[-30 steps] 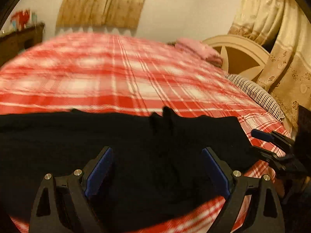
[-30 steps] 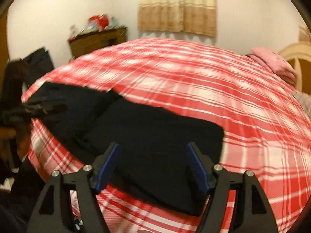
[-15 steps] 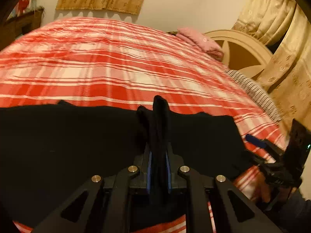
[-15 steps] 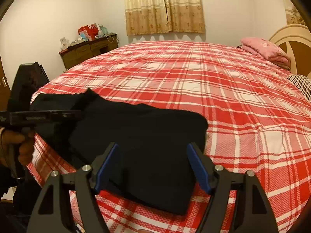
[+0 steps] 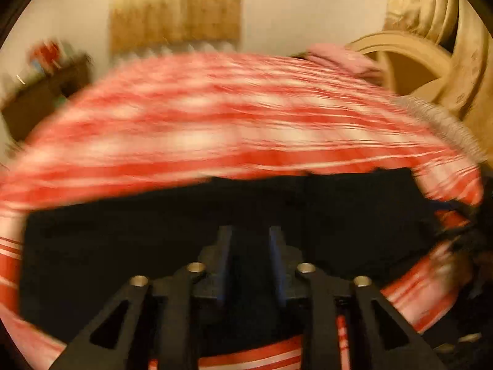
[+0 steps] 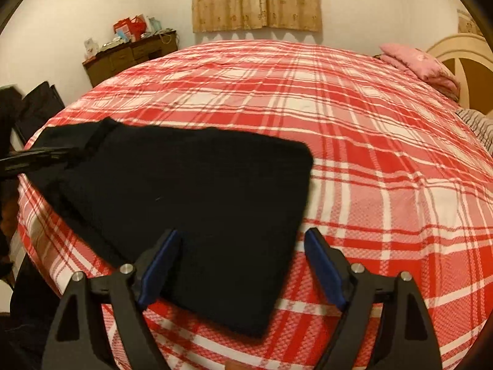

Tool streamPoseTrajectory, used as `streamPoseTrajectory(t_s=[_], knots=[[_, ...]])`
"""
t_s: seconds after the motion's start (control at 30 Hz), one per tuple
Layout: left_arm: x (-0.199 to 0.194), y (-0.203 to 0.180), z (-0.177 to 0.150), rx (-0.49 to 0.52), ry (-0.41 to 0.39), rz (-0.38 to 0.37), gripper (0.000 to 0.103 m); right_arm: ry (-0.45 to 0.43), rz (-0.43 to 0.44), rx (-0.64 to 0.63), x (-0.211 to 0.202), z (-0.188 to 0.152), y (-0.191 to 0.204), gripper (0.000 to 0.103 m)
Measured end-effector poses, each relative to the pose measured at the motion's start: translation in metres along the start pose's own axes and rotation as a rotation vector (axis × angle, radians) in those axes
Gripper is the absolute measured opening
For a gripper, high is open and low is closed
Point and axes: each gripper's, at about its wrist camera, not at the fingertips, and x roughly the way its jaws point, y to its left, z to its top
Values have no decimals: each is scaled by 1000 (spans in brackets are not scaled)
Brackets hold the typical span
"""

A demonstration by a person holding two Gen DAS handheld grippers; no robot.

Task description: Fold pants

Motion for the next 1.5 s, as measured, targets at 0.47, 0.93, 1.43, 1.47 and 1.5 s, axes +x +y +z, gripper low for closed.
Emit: streamPoseTrajectory(t_s=[0.47, 0.93, 1.43, 1.47, 1.5], knots=[[-4, 189, -30, -191, 71, 392, 58, -80, 184, -129, -27, 15, 55, 86], [3, 172, -32, -251, 32, 113, 64, 61, 420, -339, 35, 21, 176, 87], [-31, 186, -34, -460, -106, -116, 17, -26, 546, -291, -6, 9, 135, 86], [-34, 183, -31, -464, -117, -131, 17, -29, 529, -270, -5, 10, 126, 87], [-39, 179, -26, -466, -130, -140, 17, -33, 510, -240, -6, 9, 115, 87]])
